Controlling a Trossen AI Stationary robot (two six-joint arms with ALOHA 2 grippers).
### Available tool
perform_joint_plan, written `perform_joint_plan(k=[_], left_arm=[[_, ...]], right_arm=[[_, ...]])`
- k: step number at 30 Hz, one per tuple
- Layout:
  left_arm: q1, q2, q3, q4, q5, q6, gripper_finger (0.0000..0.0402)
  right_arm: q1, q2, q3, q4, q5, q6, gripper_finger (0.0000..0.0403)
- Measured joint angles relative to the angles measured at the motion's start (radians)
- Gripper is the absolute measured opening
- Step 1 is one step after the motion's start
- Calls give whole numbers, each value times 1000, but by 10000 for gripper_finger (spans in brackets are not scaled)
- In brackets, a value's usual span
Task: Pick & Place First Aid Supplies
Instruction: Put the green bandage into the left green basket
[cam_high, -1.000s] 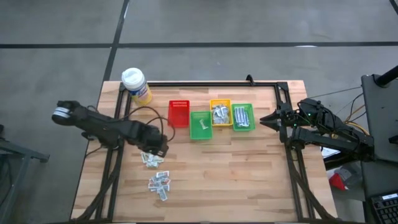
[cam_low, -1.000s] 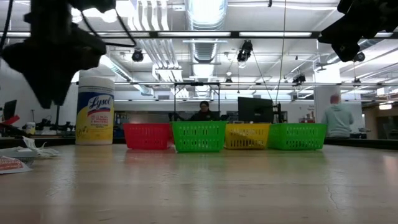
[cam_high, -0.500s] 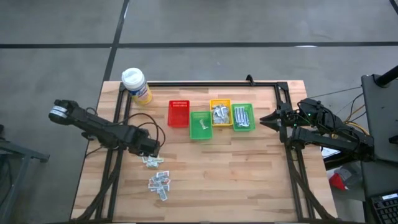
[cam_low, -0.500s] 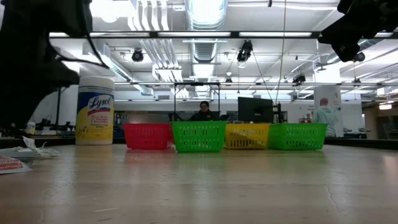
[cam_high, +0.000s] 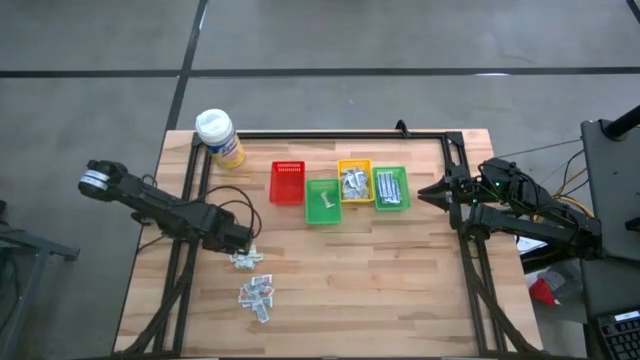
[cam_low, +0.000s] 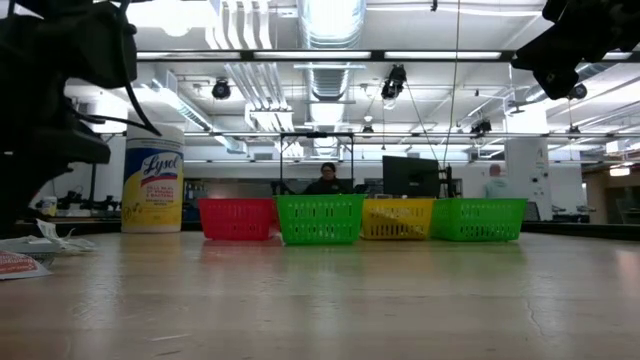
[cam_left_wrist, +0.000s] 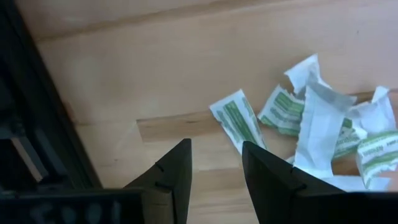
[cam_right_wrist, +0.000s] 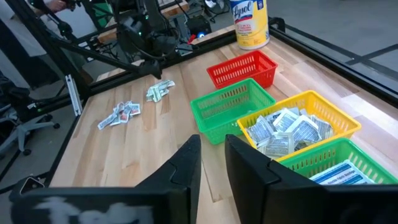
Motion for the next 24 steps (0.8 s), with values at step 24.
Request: perform_joint_plan(k=[24], left_arm=[[1, -4, -112, 138, 1, -6, 97]], right_arm=[[0, 0, 0, 0, 0, 3, 83]])
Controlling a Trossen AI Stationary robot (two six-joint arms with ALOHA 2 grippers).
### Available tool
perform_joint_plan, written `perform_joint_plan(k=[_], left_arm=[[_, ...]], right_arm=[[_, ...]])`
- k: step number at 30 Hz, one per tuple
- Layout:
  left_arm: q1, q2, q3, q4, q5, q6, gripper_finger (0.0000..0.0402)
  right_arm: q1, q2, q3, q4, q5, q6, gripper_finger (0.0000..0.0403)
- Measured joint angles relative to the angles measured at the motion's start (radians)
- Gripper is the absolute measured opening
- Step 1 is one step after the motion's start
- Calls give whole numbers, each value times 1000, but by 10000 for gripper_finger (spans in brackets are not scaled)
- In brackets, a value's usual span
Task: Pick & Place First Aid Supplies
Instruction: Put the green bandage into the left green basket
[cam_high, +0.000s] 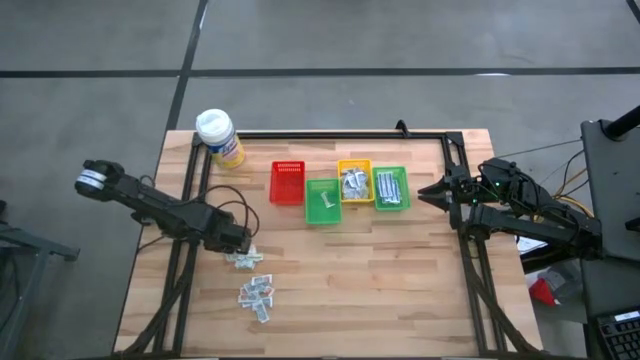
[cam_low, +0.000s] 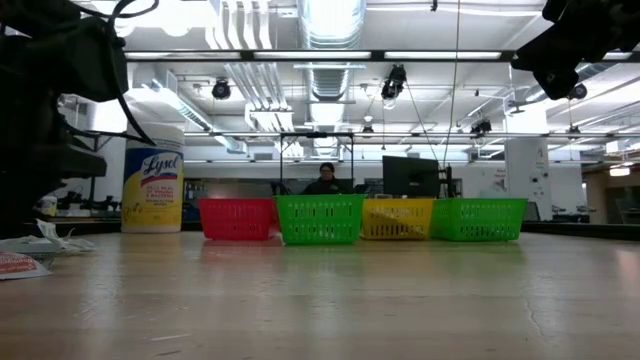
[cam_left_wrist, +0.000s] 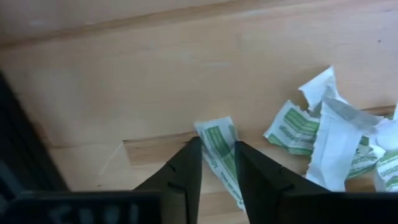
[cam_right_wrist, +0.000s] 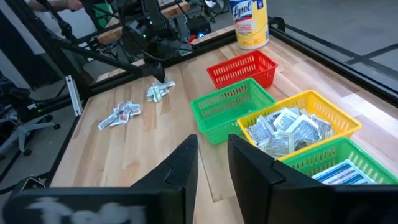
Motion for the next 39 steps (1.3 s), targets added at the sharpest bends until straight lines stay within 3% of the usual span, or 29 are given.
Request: perform_joint_plan(k=[9, 18, 30, 39], left_arm=[[0, 1, 0, -1, -4, 8, 69], [0, -4, -1, -7, -9, 8, 59], [-2, -69, -5, -34, -33, 8, 4], [0, -130, 28, -36, -97, 18, 2]], right_arm=[[0, 0, 0, 0, 0, 0, 68], [0, 0, 0, 0, 0, 0, 80], [0, 0, 0, 0, 0, 0, 87], [0, 0, 0, 0, 0, 0, 69]])
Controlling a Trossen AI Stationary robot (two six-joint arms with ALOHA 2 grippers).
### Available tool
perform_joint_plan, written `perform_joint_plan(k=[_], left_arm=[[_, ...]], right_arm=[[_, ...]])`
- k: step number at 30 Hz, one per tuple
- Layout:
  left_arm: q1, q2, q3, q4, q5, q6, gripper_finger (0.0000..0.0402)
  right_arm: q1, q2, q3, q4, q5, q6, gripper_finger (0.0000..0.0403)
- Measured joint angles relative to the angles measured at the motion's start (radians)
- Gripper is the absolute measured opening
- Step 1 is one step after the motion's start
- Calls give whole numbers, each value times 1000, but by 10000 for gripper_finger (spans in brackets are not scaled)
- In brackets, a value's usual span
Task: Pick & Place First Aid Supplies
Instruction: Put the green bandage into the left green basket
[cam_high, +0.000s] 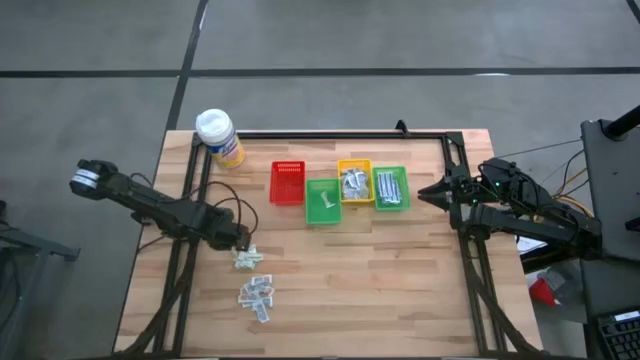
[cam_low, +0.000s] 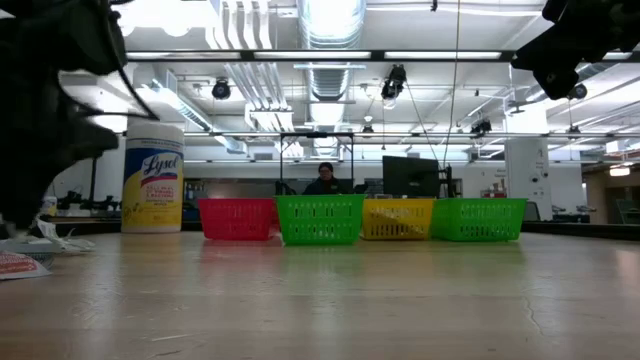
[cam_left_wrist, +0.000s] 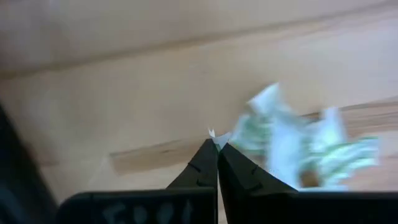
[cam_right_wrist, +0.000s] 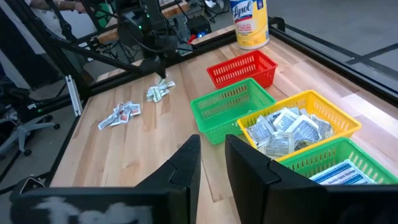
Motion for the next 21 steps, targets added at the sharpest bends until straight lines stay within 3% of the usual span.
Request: perform_joint_plan(k=[11, 21], left_arm=[[0, -60, 174, -8, -302, 105, 1], [1, -61, 343, 90, -563, 411, 0]], right_arm=[[0, 0, 0, 0, 0, 0, 81], [0, 0, 0, 0, 0, -3, 89]])
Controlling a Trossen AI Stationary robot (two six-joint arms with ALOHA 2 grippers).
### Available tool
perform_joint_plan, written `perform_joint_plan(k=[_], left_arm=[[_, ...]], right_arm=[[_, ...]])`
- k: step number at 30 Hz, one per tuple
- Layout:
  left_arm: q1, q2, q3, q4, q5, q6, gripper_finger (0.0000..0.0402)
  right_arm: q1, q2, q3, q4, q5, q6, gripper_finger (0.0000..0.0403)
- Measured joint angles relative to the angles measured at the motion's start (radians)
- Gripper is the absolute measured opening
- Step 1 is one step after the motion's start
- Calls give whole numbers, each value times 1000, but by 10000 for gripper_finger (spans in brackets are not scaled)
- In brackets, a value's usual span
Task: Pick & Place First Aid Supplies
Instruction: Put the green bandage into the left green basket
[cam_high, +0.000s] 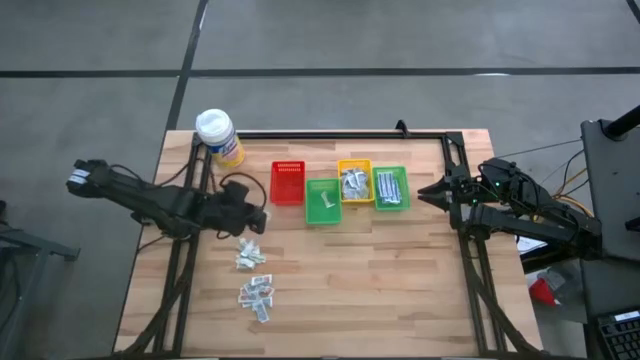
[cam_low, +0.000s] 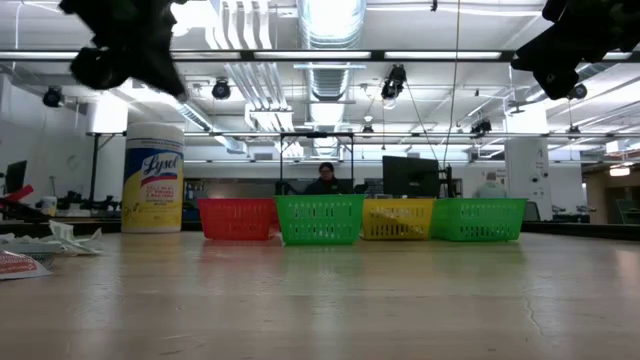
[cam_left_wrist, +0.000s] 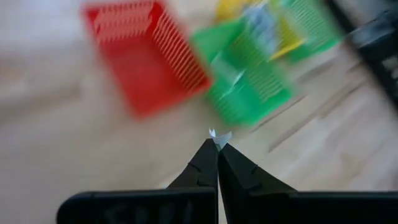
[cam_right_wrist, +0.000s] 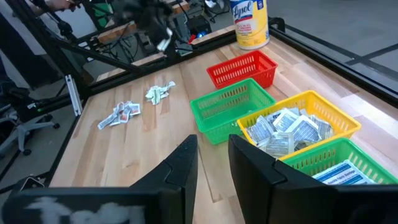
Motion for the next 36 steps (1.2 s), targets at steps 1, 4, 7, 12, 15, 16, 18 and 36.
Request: perform_joint_plan(k=[1, 4, 7, 12, 15, 16, 18, 36], left_arm=[[1, 0, 9, 33, -26, 43, 0], [8, 0, 28, 160, -90, 172, 0], [28, 9, 39, 276, -118, 281, 0], [83, 64, 69, 357, -120, 354, 0], [118, 119, 99, 357, -118, 376, 0], [130, 140, 113, 357, -109, 388, 0], [153, 186, 146, 356, -85, 417, 0], [368, 607, 526, 264, 189, 690, 0]], right_arm=[[0, 0, 0, 0, 0, 0, 88], [0, 0, 0, 0, 0, 0, 82], [0, 0, 0, 0, 0, -2, 76], [0, 0, 0, 0, 0, -4, 68], [0, 0, 0, 0, 0, -8, 70], [0, 0, 0, 0, 0, -8, 71], [0, 0, 0, 0, 0, -8, 75], [0, 0, 0, -2, 0, -8, 86]])
